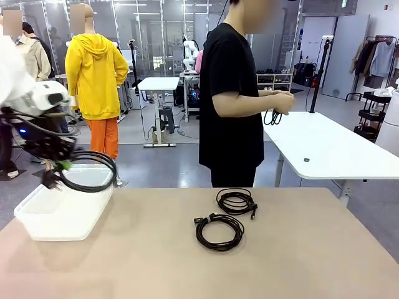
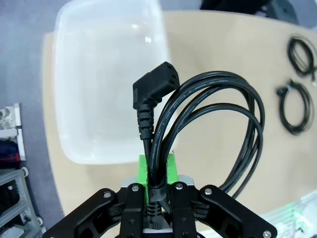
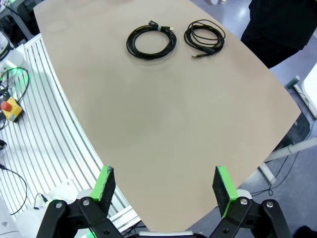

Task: Organize and store the cables.
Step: Place the Power Cable into the Organizing box.

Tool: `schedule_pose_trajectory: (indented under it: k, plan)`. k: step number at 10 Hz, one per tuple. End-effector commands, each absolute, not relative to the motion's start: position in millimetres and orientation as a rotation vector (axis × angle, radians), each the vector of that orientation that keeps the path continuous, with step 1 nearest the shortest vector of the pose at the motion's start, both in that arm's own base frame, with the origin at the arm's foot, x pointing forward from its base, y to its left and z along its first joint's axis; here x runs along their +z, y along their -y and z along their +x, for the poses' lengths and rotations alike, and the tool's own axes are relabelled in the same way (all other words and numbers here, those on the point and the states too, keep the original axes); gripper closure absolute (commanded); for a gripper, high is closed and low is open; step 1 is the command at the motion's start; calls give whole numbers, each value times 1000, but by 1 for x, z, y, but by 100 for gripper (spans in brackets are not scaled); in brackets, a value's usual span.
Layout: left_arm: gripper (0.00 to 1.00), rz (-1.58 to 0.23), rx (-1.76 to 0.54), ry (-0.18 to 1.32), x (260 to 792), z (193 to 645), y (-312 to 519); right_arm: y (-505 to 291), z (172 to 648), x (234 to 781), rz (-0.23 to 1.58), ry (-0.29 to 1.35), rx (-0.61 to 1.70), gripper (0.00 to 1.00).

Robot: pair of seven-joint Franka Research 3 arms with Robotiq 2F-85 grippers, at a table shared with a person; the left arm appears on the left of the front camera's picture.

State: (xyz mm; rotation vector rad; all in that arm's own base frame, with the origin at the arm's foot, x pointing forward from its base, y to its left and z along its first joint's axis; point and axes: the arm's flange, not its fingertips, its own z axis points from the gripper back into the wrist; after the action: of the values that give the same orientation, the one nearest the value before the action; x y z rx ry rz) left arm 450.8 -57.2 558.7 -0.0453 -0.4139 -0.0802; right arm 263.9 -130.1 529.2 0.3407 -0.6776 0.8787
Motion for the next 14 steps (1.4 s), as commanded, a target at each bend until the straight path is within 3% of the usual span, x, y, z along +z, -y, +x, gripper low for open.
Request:
schedule_pose_trajectory:
  k: [1,7,14]
  plan:
    - [83,-35,1,498,552,493,23,131,265,530,338,687,886,0]
    - [83,-17,65,372,476,581,-32,131,265,530,338,687,886,0]
    - [83,45,7,210,398,593,-13,131,265,530,338,687,886,0]
